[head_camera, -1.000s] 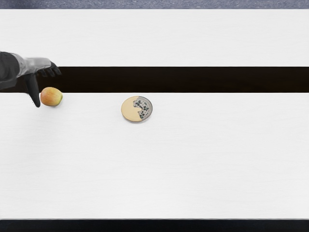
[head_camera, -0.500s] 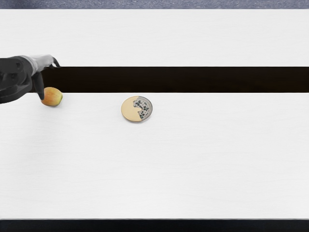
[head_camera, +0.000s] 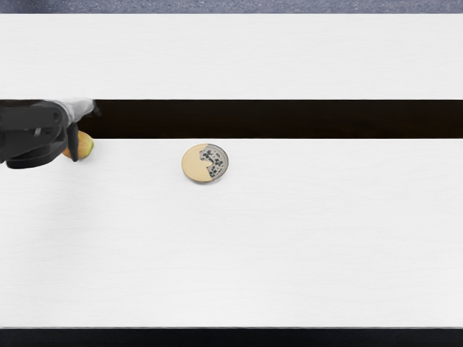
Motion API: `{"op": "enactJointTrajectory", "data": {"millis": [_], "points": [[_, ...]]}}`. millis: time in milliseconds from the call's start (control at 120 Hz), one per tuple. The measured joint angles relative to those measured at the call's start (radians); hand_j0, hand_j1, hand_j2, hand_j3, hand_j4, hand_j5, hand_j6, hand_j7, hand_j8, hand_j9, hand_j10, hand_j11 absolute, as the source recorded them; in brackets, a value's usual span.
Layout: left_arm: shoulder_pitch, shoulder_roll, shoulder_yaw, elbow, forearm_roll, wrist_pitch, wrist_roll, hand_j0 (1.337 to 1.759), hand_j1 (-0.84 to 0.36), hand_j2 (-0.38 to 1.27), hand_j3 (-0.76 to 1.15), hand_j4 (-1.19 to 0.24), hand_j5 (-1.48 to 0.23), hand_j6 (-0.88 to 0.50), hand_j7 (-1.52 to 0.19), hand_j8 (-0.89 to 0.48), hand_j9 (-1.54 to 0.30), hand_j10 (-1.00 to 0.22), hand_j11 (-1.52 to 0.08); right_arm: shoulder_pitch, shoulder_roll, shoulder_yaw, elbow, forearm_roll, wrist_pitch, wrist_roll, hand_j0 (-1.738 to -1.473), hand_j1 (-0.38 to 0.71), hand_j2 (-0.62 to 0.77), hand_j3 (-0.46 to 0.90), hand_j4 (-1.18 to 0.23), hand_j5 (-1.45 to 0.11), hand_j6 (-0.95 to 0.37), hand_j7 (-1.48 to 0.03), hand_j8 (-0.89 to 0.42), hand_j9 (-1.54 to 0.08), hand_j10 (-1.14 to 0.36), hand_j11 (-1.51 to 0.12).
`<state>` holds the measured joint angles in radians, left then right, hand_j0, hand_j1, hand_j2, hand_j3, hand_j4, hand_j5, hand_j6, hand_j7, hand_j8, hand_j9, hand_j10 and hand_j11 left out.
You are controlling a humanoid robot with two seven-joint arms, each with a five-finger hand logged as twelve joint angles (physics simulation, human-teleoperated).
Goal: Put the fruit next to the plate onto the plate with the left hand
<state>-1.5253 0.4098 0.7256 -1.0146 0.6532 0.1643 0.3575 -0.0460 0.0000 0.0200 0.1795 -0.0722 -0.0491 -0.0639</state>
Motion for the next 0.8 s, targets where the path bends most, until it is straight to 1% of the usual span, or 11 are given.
{"op": "enactJointTrajectory", "data": {"millis": [150, 325, 450, 583, 800], "points": [[0.028, -0.016, 0.000, 0.040, -0.001, 0.000, 0.000, 1.658, 0.05, 0.05, 0.00, -0.25, -0.32, -0.25, -0.32, -0.25, -0.32, -0.25, -0.32, 0.000, 0.000, 0.000, 0.000, 0.000, 0.000, 0.000, -1.658, -0.32, -0.01, 0.00, -0.03, -0.03, -0.03, -0.03, -0.03, -0.03, -0.03, -0.03], [0.057, -0.041, 0.000, 0.102, 0.000, -0.001, -0.006, 1.658, 0.05, 0.05, 0.00, -0.25, -0.32, -0.25, -0.32, -0.25, -0.32, -0.25, -0.32, 0.000, 0.000, 0.000, 0.000, 0.000, 0.000, 0.000, -1.658, -0.32, -0.01, 0.00, -0.03, -0.03, -0.03, -0.03, -0.03, -0.03, -0.03, -0.03], [0.081, -0.050, 0.000, 0.130, 0.000, -0.002, -0.008, 1.658, 0.05, 0.05, 0.00, -0.25, -0.32, -0.25, -0.32, -0.25, -0.32, -0.25, -0.32, 0.000, 0.000, 0.000, 0.000, 0.000, 0.000, 0.000, -1.658, -0.32, -0.01, 0.00, -0.03, -0.03, -0.03, -0.03, -0.03, -0.03, -0.03, -0.03], [0.090, -0.061, 0.000, 0.143, 0.000, -0.003, -0.009, 1.658, 0.05, 0.05, 0.00, -0.25, -0.32, -0.25, -0.32, -0.25, -0.32, -0.25, -0.32, 0.000, 0.000, 0.000, 0.000, 0.000, 0.000, 0.000, -1.658, -0.32, -0.01, 0.00, -0.03, -0.03, -0.03, -0.03, -0.03, -0.03, -0.03, -0.03], [0.102, -0.074, -0.001, 0.140, 0.000, -0.009, -0.010, 1.658, 0.03, 0.05, 0.00, -0.27, -0.34, -0.27, -0.34, -0.27, -0.34, -0.27, -0.34, 0.000, 0.000, 0.000, 0.000, 0.000, 0.000, 0.000, -1.658, -0.32, -0.01, 0.00, -0.03, -0.03, -0.03, -0.03, -0.03, -0.03, -0.03, -0.03]]}}
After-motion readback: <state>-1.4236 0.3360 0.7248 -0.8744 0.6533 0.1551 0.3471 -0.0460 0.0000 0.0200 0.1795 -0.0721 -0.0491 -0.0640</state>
